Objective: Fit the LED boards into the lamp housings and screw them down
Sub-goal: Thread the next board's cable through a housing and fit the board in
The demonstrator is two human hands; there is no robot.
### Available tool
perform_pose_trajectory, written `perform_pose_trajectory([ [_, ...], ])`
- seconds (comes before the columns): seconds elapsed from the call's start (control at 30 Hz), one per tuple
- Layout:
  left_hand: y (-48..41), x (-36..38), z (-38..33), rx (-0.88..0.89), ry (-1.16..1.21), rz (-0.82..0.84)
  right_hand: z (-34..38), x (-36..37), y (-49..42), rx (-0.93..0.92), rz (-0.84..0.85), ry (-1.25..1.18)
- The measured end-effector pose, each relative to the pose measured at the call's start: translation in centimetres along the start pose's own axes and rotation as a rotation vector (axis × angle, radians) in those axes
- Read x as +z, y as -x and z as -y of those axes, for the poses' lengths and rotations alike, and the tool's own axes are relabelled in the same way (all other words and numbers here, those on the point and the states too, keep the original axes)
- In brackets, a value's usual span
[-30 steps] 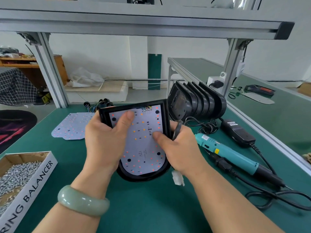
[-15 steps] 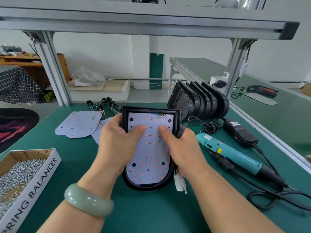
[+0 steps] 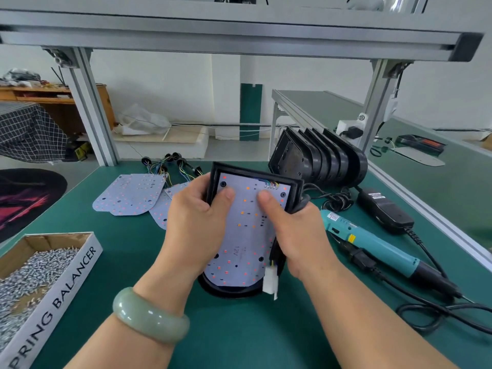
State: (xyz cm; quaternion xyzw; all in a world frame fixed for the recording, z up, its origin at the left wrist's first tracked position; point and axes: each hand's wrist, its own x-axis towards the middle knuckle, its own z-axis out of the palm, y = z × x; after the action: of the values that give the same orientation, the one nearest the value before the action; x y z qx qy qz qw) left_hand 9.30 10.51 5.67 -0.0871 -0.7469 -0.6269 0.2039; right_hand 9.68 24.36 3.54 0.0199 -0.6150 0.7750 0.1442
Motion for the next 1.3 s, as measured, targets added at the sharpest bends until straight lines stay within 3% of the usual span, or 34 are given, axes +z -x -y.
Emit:
perform_pose_trajectory([
  [0.13, 0.2, 0.0, 0.2, -0.085, 0.031, 0.088, 0.5, -0.4, -0.6, 0.011, -0.137, -0.012],
  [0.2, 0.5, -0.4, 1.0, -0.182, -0.037, 0.195, 0.8, -0.9, -1.0, 0.047, -0.207, -0.093],
  [0.3, 1.2, -0.5, 1.4, -0.178, -0.195, 0.292, 0.9, -1.5, -1.4, 0.099, -0.240, -0.130],
  [0.43, 0.6, -0.4, 1.0, -0.224, -0.114, 0.242, 0.8, -1.5, -1.3, 0.144, -0.106, -0.076],
  [0.6, 0.8, -0.2, 1.8, -0.238, -0.075, 0.257, 0.9, -1.5, -1.3, 0.094, -0.099, -0.078],
  [0.77, 0.2, -0.3, 0.2, -0.056, 0.022, 0.013, 1.0, -1.1, -0.4, -0.064, 0.070, 0.056],
  [0.9, -0.2, -0.5, -0.7, -0.036, 0.097, -0.047, 0.7, -0.5, 0.2, -0.121, 0.207, 0.146],
  [1.0, -0.5, -0.6, -0.4, -0.073, 0.169, -0.075, 0.9, -0.4, 0.2, -0.188, 0.199, 0.198],
  [1.3, 0.4, 0.0, -1.0, 0.013, 0.184, 0.017, 1.6, -0.4, 0.2, -0.198, 0.122, 0.045],
])
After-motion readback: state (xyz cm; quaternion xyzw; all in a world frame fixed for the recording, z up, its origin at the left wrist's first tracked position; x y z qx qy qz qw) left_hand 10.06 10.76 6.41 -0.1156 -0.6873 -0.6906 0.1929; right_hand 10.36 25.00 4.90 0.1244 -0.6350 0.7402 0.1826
